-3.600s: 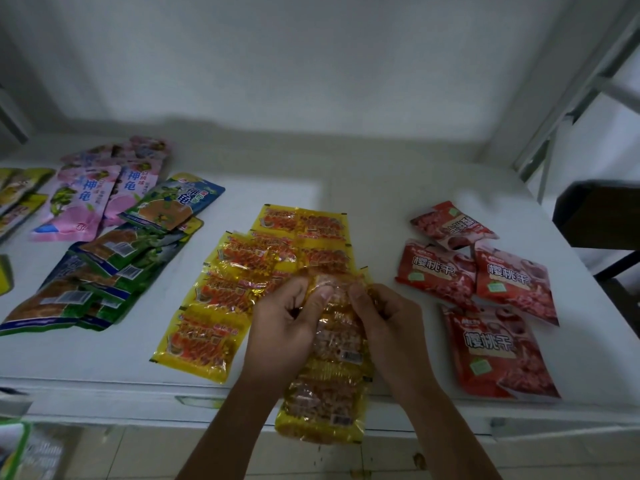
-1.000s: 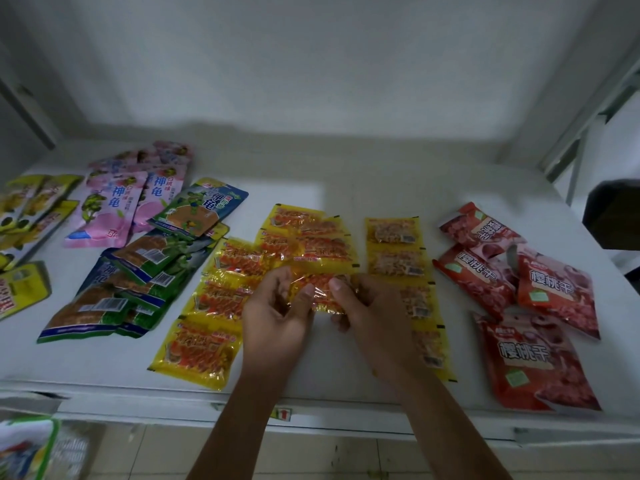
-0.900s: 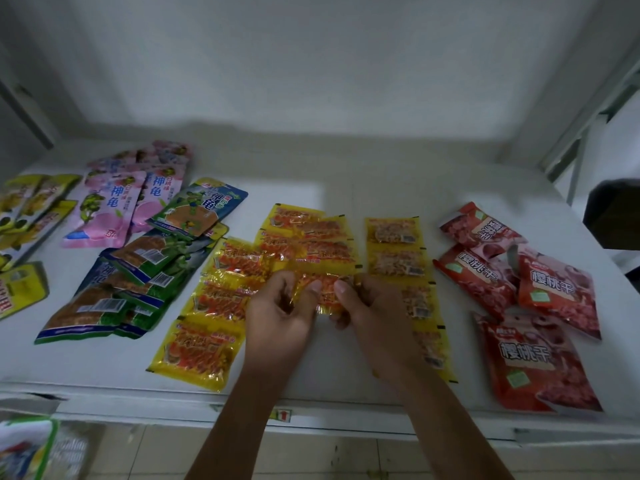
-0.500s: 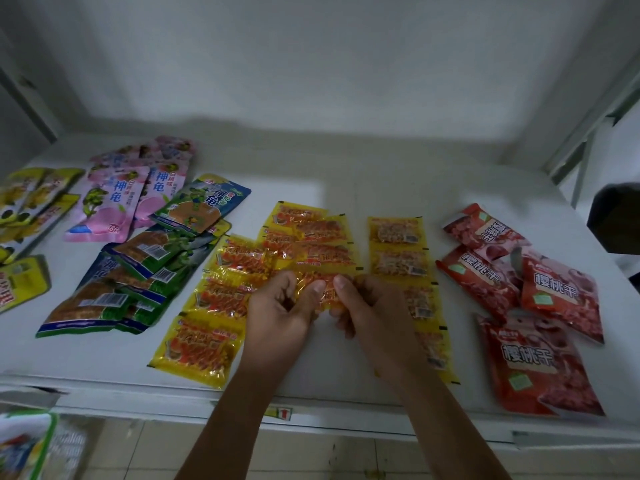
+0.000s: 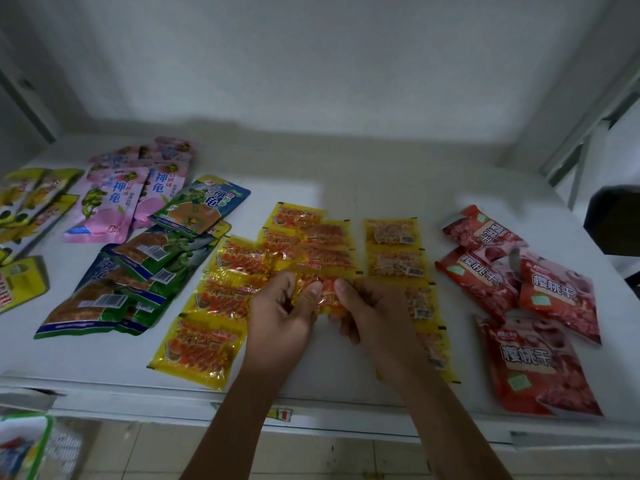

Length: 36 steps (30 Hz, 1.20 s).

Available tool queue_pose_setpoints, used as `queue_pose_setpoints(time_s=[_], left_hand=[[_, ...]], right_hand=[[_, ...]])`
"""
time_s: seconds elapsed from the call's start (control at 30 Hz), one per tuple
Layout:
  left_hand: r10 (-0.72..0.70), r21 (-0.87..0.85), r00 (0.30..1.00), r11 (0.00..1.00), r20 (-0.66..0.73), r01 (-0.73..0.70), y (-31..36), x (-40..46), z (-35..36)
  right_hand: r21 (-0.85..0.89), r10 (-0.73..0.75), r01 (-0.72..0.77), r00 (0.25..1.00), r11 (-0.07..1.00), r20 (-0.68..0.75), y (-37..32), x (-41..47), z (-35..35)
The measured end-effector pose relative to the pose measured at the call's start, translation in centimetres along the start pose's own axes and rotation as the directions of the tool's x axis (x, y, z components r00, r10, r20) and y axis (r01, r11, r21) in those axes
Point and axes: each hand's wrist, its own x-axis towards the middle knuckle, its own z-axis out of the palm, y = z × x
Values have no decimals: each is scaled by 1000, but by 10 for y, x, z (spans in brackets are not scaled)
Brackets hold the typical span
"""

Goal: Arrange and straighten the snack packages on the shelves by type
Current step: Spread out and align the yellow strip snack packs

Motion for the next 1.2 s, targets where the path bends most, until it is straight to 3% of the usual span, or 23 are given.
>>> queue_pose_setpoints(time_s=[0.2, 0.4, 0.63, 0.7, 0.87, 1.0, 1.07, 1.13, 1.2], left_hand=[[-78, -182, 997, 980, -15, 74, 12, -6, 4], [33, -218, 990, 976, 137, -3, 14, -7, 1], [-29, -219, 999, 975, 31, 35, 13, -1, 5], [-84, -230, 996, 970, 15, 85, 14, -1, 4], [-166, -244, 984, 954, 60, 175, 17, -1, -6], [-234, -284, 969, 926, 83, 248, 14, 3, -13], [-195, -250, 970, 942, 143, 226, 13, 4, -13], [-82, -166, 981, 980, 173, 111, 12, 3, -12], [-10, -71, 990, 997, 139, 20, 8, 1, -11]], right_hand=[[200, 92, -82, 995, 976, -43, -4, 3, 1], [338, 158, -130, 986, 932, -57, 9, 12, -6], [452, 191, -134, 978, 882, -84, 10, 14, -6], [419, 185, -121, 976, 900, -117, 8, 12, -6], [115, 43, -32, 994, 993, -97, 5, 4, -6], [77, 41, -36, 997, 996, -65, 0, -1, -5], [5, 33, -33, 998, 999, -50, -2, -3, -5], [-123, 14, -19, 999, 992, -38, 0, -3, -5], [-168, 8, -16, 999, 986, -49, 1, -3, -5]])
